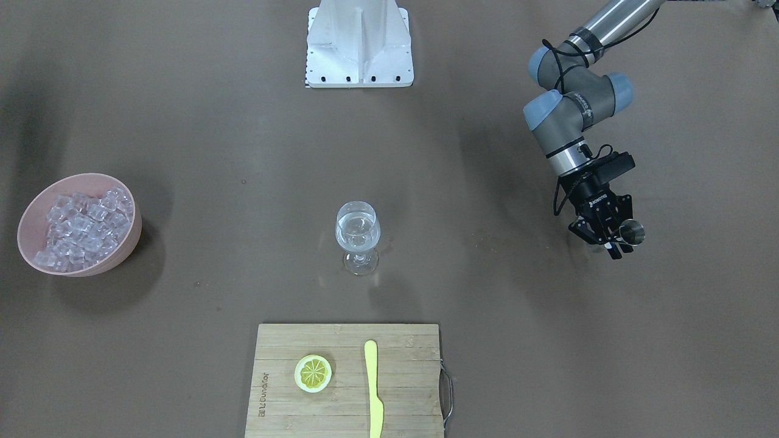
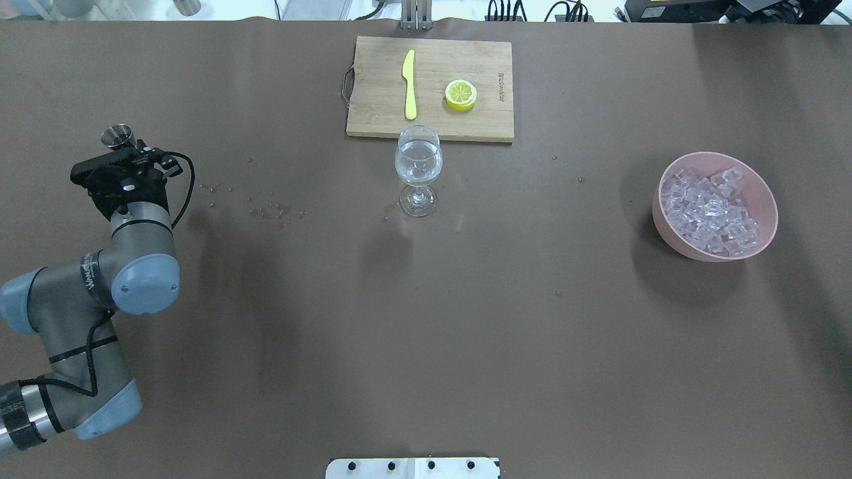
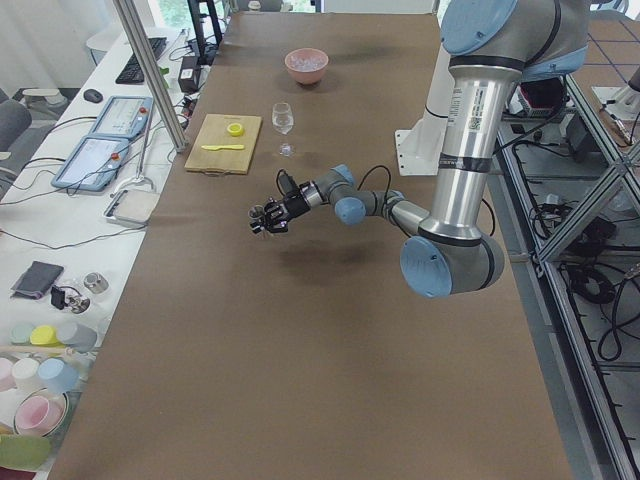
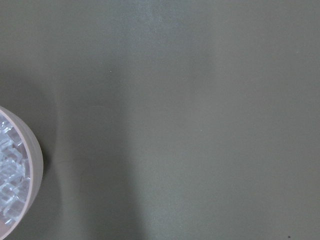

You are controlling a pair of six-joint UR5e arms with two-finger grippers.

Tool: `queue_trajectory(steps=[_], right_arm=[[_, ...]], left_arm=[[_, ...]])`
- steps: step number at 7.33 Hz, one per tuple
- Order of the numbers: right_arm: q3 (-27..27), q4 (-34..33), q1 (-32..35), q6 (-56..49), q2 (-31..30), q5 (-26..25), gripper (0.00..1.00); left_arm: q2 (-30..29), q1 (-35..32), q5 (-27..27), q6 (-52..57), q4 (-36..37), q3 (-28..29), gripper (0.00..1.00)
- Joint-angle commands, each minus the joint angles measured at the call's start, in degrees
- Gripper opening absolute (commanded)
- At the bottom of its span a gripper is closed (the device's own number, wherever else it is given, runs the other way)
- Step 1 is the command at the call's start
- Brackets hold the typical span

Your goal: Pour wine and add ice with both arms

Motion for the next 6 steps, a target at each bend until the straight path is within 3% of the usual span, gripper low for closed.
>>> queue_trajectory(steps=[1,4,6], right_arm=[[-0.15,0.0,-0.09,0.0,0.07,0.03,1.0],[-0.32,-0.09,-0.09,0.17,0.07,0.82,1.0],[-0.32,-1.23,-0.09,0.17,0.59,0.91,1.0]], left_arm=[[-1.02,-0.31,-0.33,3.91,0.0,-5.06,0.0],[-5.14,0.13,-0.95,14.62,0.0,-11.75,0.0],[-9.01,0.48,-7.25,20.86,0.0,-11.51,0.0]])
